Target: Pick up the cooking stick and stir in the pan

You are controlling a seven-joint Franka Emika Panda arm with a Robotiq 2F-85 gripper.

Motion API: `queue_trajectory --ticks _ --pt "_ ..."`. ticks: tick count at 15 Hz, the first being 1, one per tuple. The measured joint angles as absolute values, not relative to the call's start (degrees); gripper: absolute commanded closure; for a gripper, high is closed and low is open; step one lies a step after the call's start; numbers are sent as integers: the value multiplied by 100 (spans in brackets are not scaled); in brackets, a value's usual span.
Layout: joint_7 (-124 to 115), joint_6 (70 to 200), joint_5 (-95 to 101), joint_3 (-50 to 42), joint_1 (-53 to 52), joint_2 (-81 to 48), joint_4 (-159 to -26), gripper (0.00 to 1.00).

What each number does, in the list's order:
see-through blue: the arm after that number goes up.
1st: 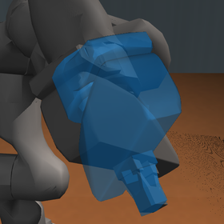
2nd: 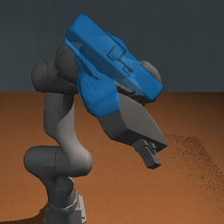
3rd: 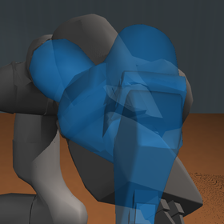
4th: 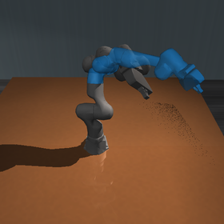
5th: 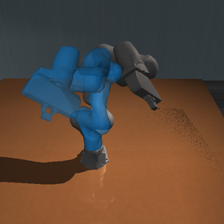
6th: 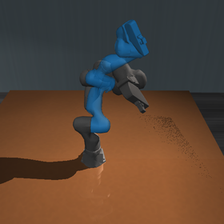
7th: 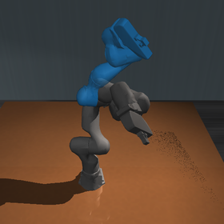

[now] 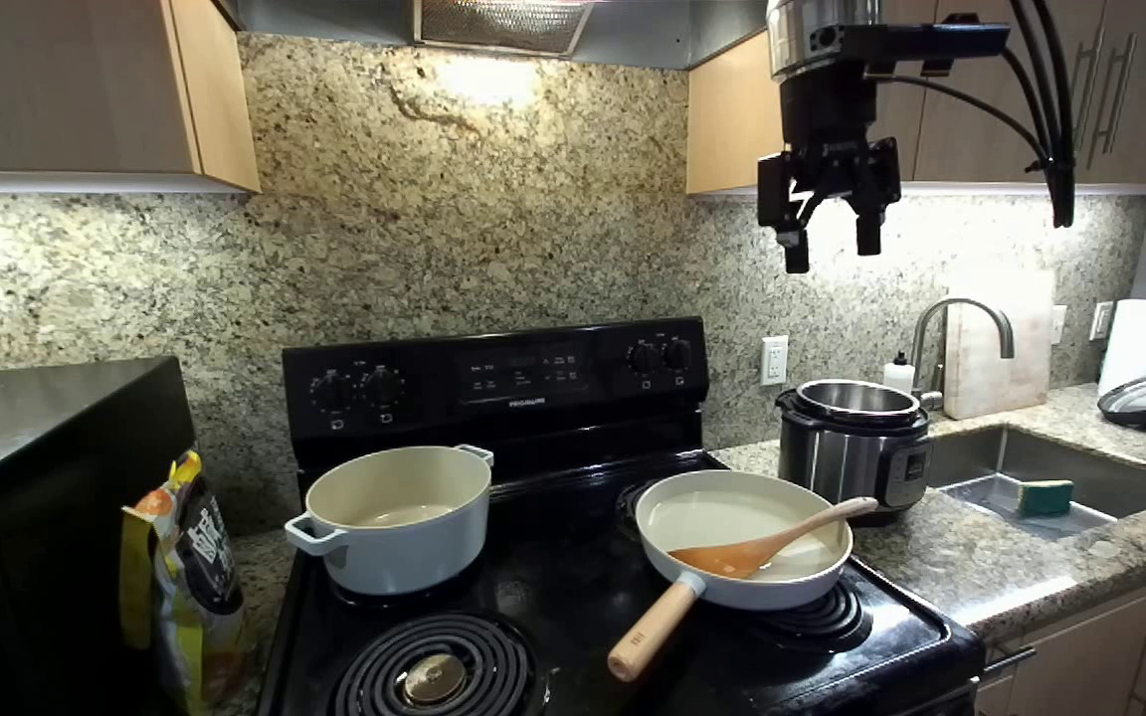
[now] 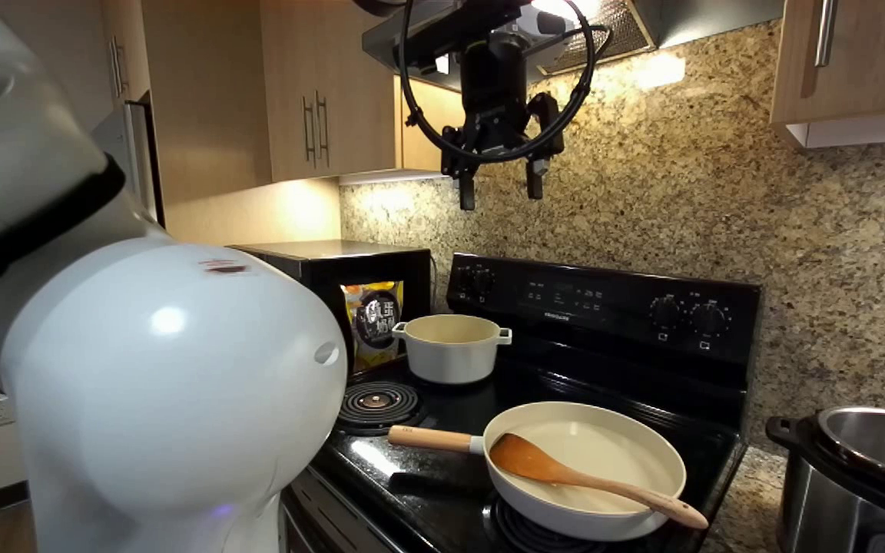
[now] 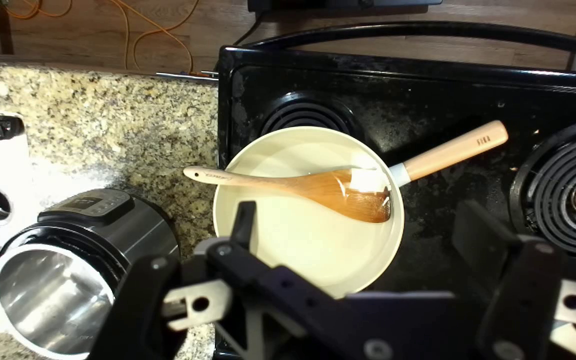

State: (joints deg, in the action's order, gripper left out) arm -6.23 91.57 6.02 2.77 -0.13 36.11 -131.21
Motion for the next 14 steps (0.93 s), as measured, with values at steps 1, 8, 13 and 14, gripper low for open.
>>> queue_trajectory --ticks 1,8,13,14 --pt "-623 9162 602 272 -13 3611 -13124 0" --pt "-692 9483 602 -56 91 3600 -13449 0" --pt "-1342 10206 482 -295 517 3603 -14053 0" --pt "-1488 10362 430 -340 619 3603 -14200 0"
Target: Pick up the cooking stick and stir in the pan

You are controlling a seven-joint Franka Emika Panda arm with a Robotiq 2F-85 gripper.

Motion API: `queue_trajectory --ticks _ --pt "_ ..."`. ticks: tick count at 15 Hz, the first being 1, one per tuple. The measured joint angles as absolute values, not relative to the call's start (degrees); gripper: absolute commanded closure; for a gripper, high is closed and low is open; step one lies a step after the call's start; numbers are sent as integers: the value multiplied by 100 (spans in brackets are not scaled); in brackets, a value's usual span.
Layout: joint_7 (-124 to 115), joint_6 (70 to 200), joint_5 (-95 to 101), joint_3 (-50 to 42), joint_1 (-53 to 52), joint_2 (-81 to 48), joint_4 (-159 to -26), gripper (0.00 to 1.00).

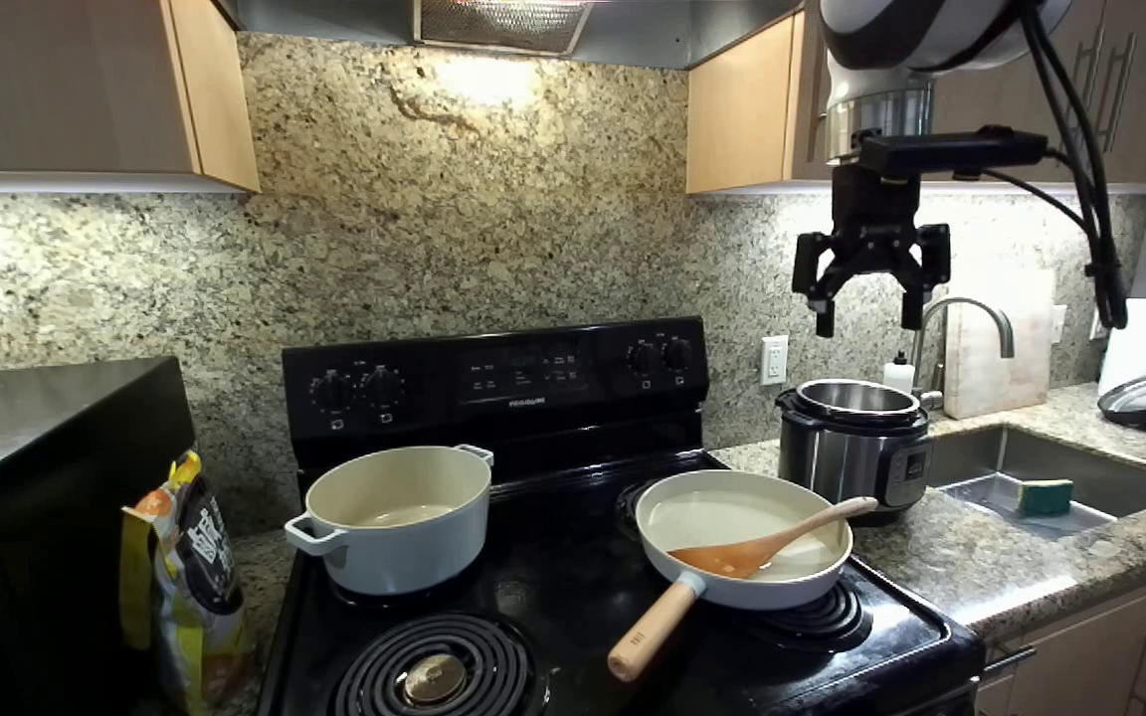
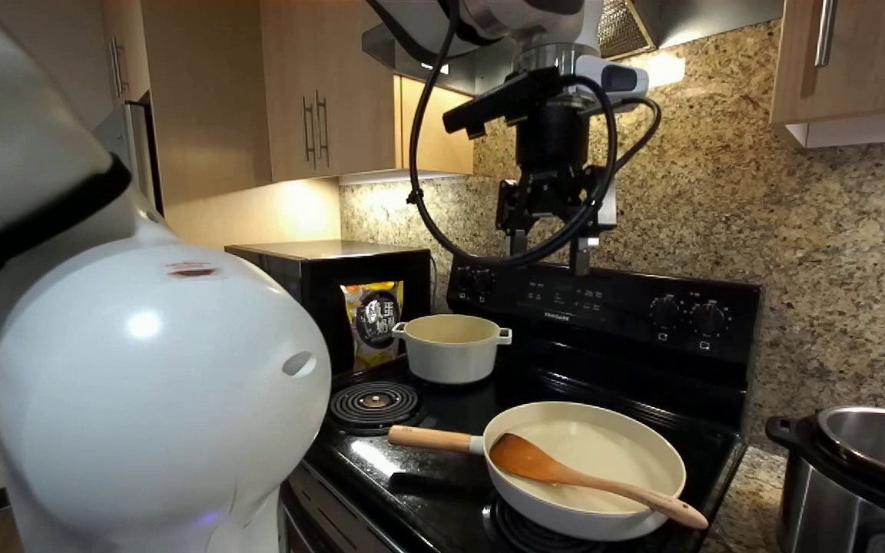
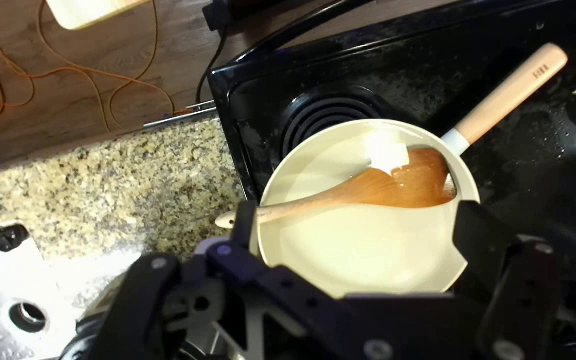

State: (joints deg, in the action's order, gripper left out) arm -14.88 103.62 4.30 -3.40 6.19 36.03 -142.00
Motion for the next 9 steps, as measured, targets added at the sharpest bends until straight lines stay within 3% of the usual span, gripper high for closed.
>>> queue_trajectory --ticks 9 --pt "-2163 11184 -221 -899 1602 3737 -15327 0"
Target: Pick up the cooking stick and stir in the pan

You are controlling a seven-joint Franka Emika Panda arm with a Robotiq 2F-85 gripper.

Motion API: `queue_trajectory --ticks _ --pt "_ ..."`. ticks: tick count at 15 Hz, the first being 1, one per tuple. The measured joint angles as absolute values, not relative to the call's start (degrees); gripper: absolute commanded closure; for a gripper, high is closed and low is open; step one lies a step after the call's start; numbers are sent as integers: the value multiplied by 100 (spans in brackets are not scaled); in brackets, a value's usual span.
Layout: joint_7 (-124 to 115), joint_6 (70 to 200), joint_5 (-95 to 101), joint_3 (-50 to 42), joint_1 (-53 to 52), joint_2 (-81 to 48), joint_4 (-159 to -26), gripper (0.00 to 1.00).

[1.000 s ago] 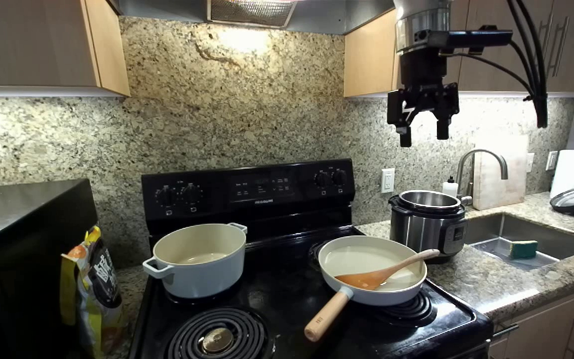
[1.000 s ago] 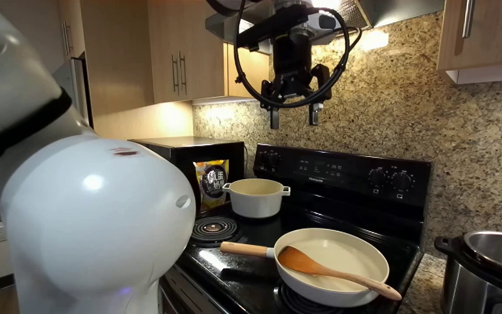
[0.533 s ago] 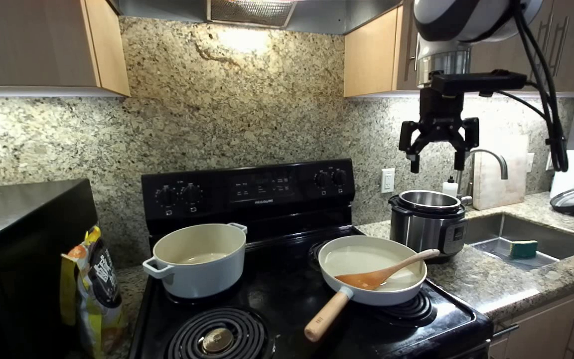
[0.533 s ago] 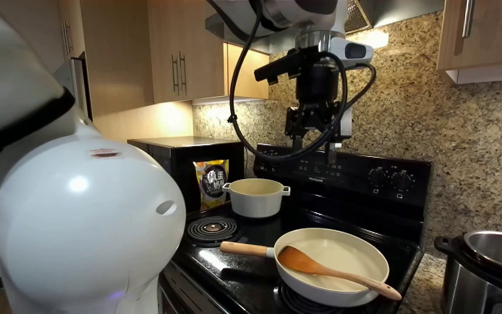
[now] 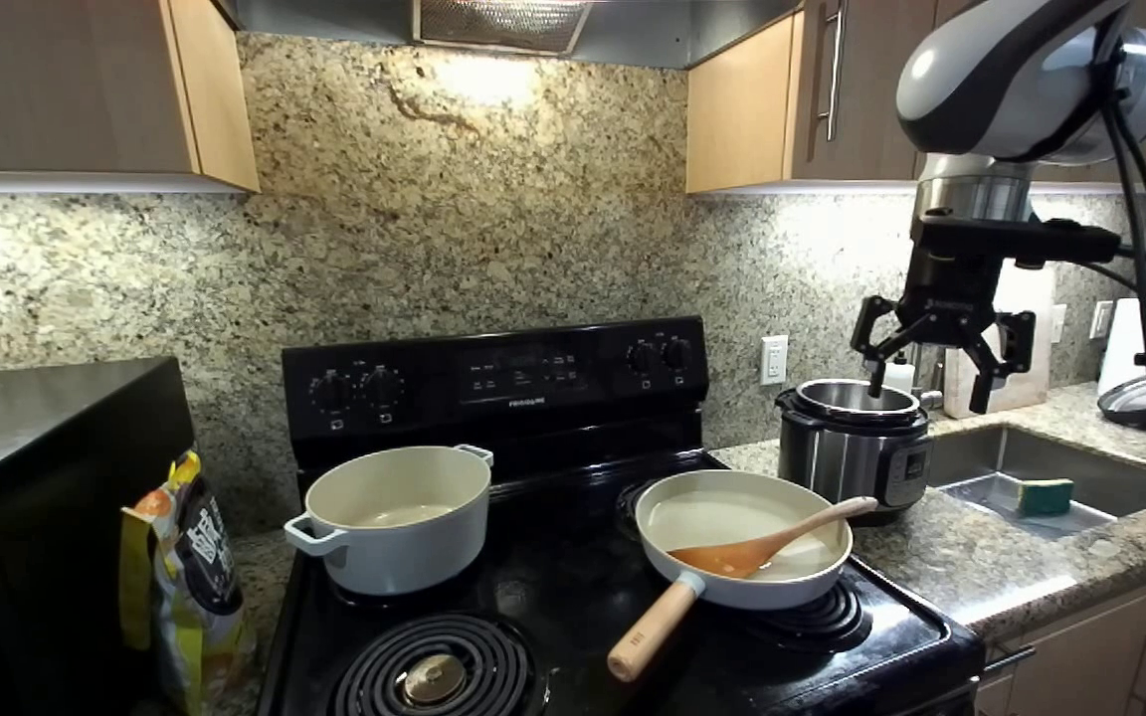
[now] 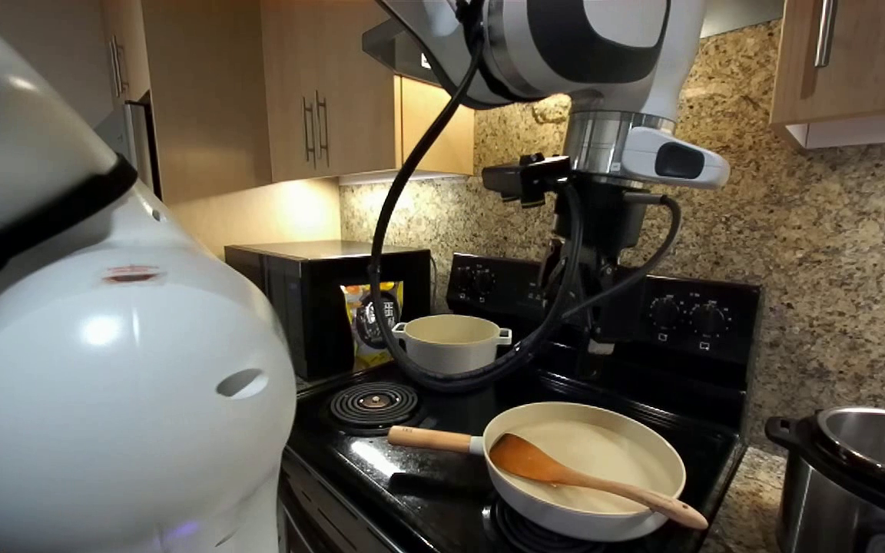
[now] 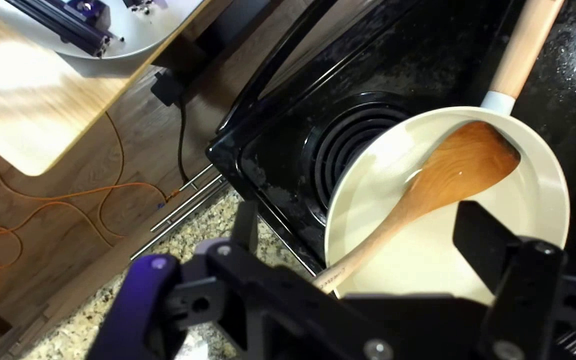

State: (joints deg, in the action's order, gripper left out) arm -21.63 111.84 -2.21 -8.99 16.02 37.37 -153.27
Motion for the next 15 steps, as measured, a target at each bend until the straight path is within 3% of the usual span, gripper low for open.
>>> queue_trajectory --ticks 8,15 --pt "-2212 11183 -190 -921 1717 3856 -15378 0" --pt "-2794 11383 534 -854 2521 3199 -14901 0"
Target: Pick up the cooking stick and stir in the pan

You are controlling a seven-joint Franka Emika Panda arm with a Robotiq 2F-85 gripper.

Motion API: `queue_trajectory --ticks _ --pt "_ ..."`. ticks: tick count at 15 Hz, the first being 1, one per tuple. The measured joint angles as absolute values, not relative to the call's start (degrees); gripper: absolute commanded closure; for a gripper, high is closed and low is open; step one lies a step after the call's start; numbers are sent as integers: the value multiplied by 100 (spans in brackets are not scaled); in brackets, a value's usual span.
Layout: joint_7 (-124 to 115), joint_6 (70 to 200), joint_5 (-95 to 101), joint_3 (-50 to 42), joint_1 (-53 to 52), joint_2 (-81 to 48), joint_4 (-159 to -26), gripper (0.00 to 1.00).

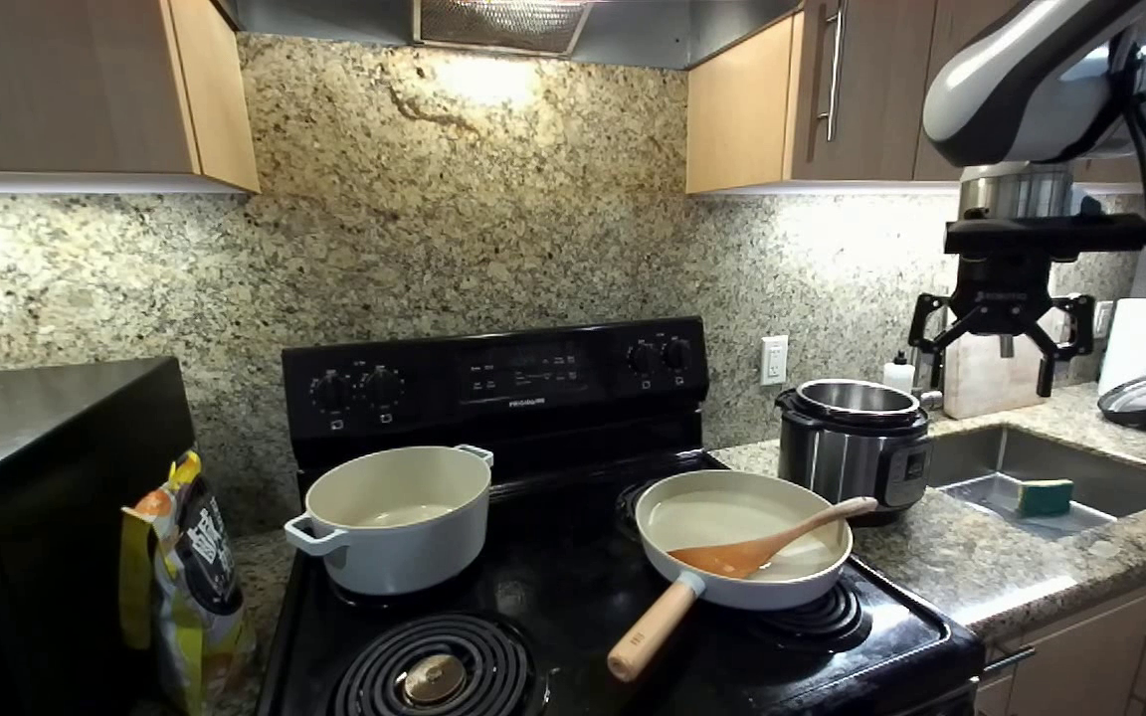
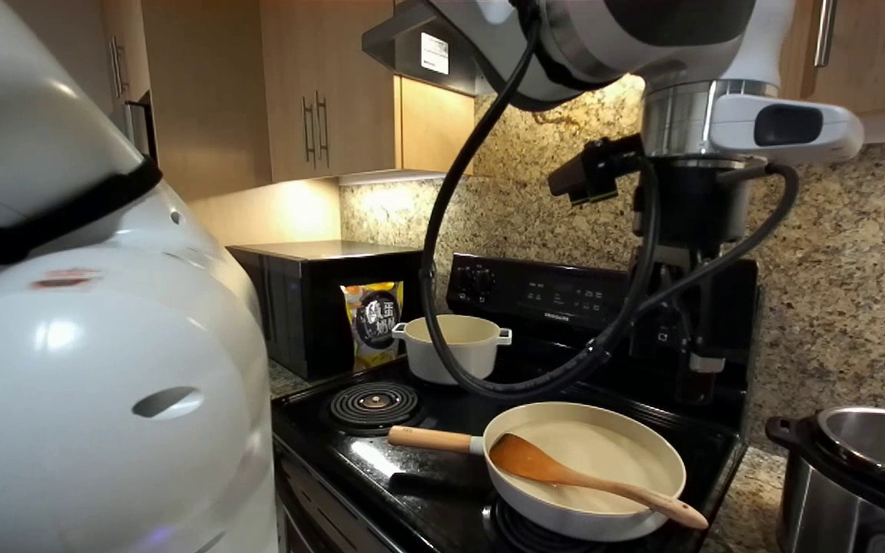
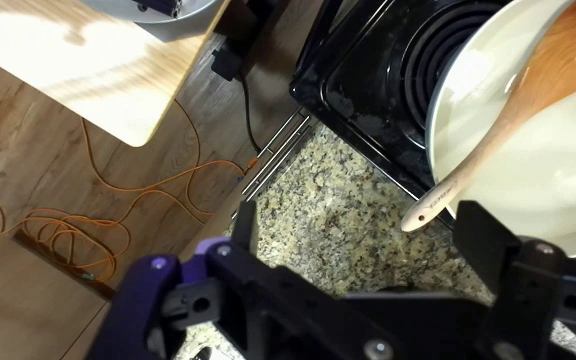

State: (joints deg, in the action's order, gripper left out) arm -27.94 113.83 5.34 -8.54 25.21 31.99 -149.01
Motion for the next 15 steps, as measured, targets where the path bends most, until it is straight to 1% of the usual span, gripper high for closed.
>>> queue_trajectory --ticks 5,8,12,15 --pt "-3555 12066 243 -846 2431 2058 -14661 0" --pt "-4179 12250 -206 -892 2346 1478 -14501 0" --pt "-4896 12557 -710 -1038 2250 1130 -14457 0" --pt "-5359 12940 -677 -1078 2243 1061 -14504 0"
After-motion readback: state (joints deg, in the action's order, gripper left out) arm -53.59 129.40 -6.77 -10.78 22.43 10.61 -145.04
